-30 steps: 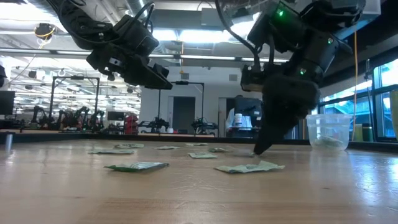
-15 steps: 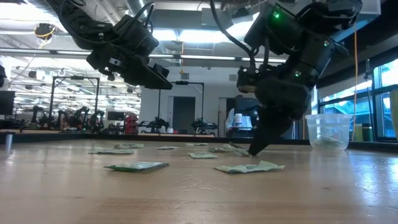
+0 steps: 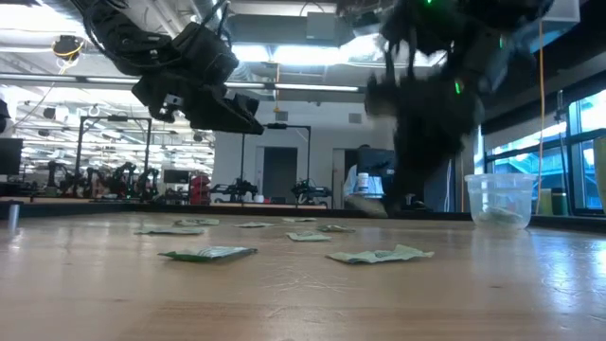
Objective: Pick and place items into bin
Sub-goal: Put the green stevia packet into the bottom white bin
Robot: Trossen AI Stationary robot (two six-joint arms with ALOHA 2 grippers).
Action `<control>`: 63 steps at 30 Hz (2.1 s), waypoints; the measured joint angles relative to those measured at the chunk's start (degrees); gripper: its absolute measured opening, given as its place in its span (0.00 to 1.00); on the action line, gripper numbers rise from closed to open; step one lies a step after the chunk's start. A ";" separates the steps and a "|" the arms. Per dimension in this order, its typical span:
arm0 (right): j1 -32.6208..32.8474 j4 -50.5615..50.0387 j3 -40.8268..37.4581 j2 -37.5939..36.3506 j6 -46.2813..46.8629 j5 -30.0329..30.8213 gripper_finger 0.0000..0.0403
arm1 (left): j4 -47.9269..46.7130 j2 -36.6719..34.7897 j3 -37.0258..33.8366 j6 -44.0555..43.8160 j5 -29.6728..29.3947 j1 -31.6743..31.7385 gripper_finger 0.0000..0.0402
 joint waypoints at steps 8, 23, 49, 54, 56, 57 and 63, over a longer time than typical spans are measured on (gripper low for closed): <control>-1.53 1.39 0.42 -5.12 0.14 -0.53 0.00 | 1.11 0.00 0.00 30.77 -0.96 -7.07 0.28; -5.27 13.96 0.42 -5.28 -0.34 -9.91 0.00 | 7.74 0.00 0.00 39.40 -23.37 -18.93 0.38; -5.27 19.26 0.59 -5.32 -0.37 -11.44 0.00 | 13.20 1.11 0.35 37.80 -23.13 -19.56 0.36; -5.27 18.91 0.60 -5.34 -0.52 -11.44 0.00 | 15.49 3.90 0.35 37.80 -22.73 -19.91 0.34; -5.27 18.44 0.60 -5.34 -0.52 -11.44 0.00 | 17.43 4.70 0.35 37.80 -22.78 -20.24 0.32; -5.27 18.34 0.60 -5.34 -0.52 -11.44 0.00 | 17.89 4.88 0.35 37.80 -22.80 -20.31 0.31; -5.27 18.29 0.60 -5.34 -1.92 -11.44 0.00 | 19.46 4.93 0.35 37.61 -22.80 -20.31 0.19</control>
